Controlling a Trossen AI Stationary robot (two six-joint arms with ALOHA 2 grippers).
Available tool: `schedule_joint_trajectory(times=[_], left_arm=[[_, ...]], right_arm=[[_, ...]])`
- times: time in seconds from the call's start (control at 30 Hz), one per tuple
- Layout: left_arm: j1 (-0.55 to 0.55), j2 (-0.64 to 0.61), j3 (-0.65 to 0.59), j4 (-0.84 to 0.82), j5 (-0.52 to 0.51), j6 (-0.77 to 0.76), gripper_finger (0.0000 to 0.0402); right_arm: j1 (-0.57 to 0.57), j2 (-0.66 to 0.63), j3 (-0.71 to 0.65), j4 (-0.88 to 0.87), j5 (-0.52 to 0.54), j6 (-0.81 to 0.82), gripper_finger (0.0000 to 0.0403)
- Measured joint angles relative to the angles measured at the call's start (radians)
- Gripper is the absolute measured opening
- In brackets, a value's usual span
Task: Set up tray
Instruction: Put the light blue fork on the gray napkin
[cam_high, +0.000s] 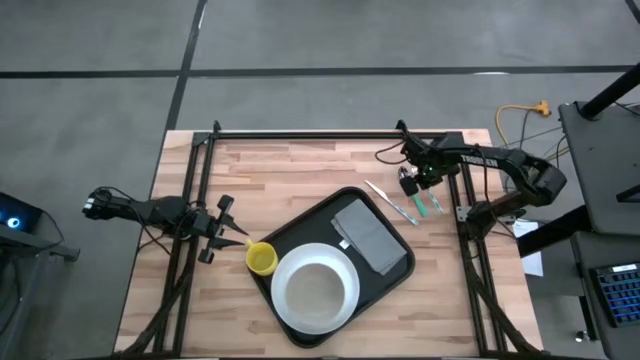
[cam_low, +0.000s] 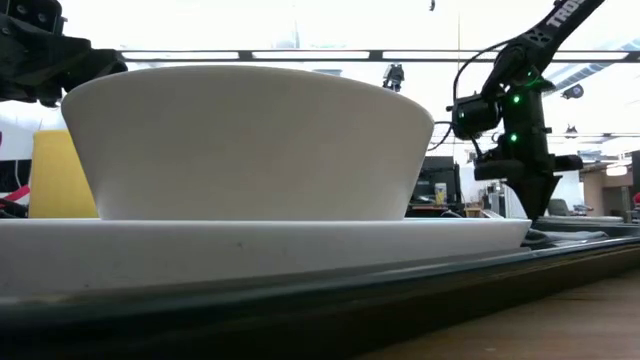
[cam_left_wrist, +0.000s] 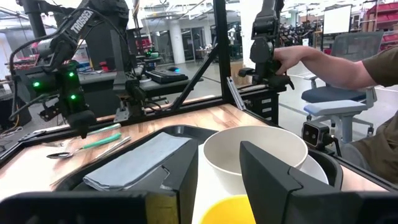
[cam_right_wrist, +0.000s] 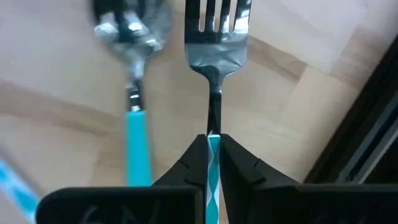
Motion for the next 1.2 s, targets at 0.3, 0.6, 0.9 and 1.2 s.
schedule_joint_trajectory(times=[0.3,0.6,0.9,1.2], left_arm=[[0.000,0.000,0.000,0.000,0.000,0.000,0.0104],[0.000,0.000,0.000,0.000,0.000,0.000,0.0104],[0.000,0.000,0.000,0.000,0.000,0.000,0.0104],[0.000,0.000,0.000,0.000,0.000,0.000,0.0104]], right_arm=[[0.142,-0.098,0.001,-0.027,-0.053,0.077,0.0013],[0.336,-0.088,0.010,-0.058,-0.106,0.179,0.0013],[0.475,-0.074,0.037,-0.025,-0.108,0.179,0.0013],[0.520,-0.074,0.073,-0.010,-0.157,0.199,0.0013]])
